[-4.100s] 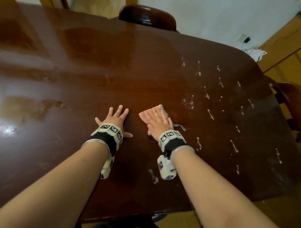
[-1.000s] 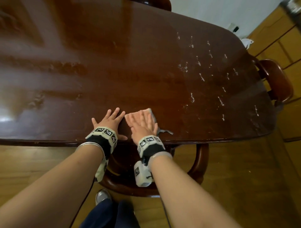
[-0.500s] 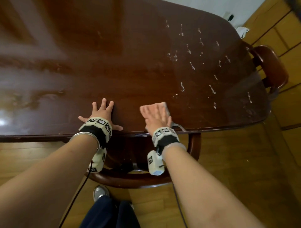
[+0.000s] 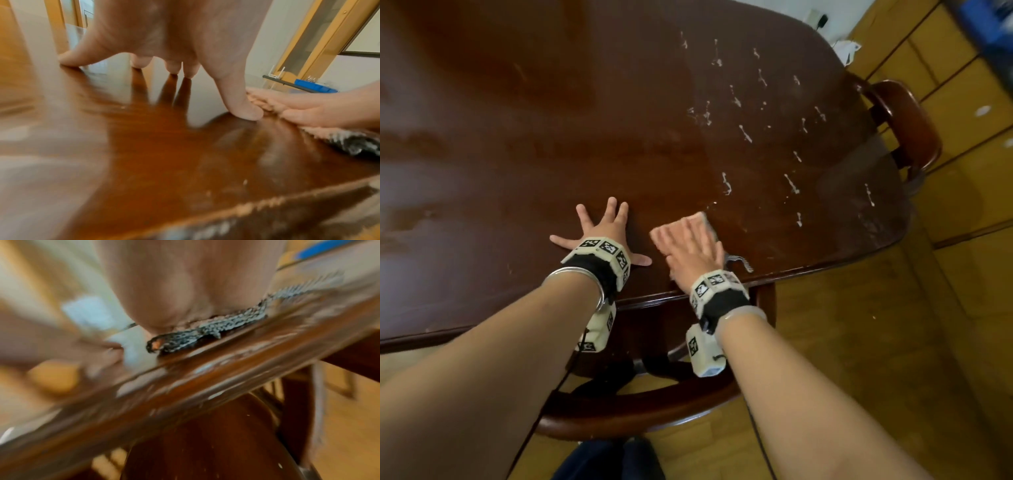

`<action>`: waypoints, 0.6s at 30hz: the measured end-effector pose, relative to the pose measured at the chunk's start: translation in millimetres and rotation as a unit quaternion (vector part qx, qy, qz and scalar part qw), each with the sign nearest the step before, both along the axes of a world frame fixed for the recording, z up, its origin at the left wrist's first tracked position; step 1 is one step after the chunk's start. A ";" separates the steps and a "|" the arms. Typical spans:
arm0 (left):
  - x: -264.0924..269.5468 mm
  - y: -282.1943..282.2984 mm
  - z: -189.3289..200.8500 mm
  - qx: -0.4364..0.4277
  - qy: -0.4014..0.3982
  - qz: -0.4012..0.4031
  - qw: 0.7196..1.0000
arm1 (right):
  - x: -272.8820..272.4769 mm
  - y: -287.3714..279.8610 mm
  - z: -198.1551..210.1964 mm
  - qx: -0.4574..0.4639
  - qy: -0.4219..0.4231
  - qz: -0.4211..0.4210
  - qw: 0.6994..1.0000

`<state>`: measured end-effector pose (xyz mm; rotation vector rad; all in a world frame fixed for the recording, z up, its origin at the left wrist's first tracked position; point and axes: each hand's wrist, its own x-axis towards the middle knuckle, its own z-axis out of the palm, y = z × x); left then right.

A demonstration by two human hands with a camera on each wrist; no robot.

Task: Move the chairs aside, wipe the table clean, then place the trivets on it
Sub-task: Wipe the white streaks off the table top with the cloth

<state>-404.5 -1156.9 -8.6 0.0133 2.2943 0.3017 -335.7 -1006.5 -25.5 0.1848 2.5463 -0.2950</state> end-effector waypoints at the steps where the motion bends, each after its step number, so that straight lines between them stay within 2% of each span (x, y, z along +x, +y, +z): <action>1: -3.4 3.9 -0.1 -0.004 0.000 0.000 1.000 | 1.4 -1.4 -0.4 0.001 0.007 0.041 0.999; 3: -8.3 9.0 1.1 -0.012 -0.006 -0.001 1.000 | 2.8 15.2 -3.0 0.005 0.016 0.066 0.998; 7: -11.7 10.9 0.3 -0.019 -0.014 -0.001 1.000 | -0.4 67.8 -0.2 0.012 0.008 -0.070 0.997; 10: -16.8 15.3 2.1 -0.014 -0.015 0.019 1.000 | -21.1 61.3 -0.7 0.020 -0.007 -0.119 0.993; 11: -19.8 19.4 2.7 -0.013 -0.013 0.027 0.999 | -26.3 49.5 -0.2 0.011 -0.008 -0.101 0.995; 13: -27.2 28.9 2.0 -0.014 -0.012 0.046 0.999 | -28.1 31.8 -1.2 -0.005 -0.003 -0.013 1.000; 15: -32.8 37.0 1.1 -0.015 -0.009 0.064 0.998 | -22.5 41.5 -3.5 -0.017 0.011 0.047 0.999; 18: -42.8 46.1 0.5 -0.022 0.001 0.066 0.998 | -19.0 91.2 -6.9 -0.014 0.008 0.009 1.000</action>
